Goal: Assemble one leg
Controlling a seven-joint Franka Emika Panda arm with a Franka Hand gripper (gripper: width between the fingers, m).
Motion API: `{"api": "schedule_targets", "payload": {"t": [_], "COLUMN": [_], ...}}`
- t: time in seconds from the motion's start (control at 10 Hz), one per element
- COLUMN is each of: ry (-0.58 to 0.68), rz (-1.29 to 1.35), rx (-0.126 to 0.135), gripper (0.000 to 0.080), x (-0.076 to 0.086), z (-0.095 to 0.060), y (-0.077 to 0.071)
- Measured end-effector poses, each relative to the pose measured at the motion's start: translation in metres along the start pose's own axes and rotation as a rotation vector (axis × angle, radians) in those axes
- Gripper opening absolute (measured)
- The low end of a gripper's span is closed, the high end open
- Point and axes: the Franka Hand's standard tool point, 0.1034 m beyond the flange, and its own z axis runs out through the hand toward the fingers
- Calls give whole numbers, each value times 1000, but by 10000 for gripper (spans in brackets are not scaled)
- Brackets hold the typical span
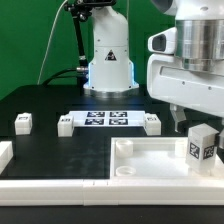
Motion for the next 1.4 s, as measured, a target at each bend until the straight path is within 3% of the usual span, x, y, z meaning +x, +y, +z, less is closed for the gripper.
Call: {"api": "schedule_targets", "payload": {"t": [0.3, 1.0, 1.3, 1.4], "ry": [-3, 3, 2, 1], "rz": [-381, -960, -959, -951], "rx": [-3, -6, -6, -6], "gripper": [645, 649, 288, 288], "x": [2, 3, 3, 3], "z": [4, 3, 3, 3], "y": [2, 0, 1, 1]}}
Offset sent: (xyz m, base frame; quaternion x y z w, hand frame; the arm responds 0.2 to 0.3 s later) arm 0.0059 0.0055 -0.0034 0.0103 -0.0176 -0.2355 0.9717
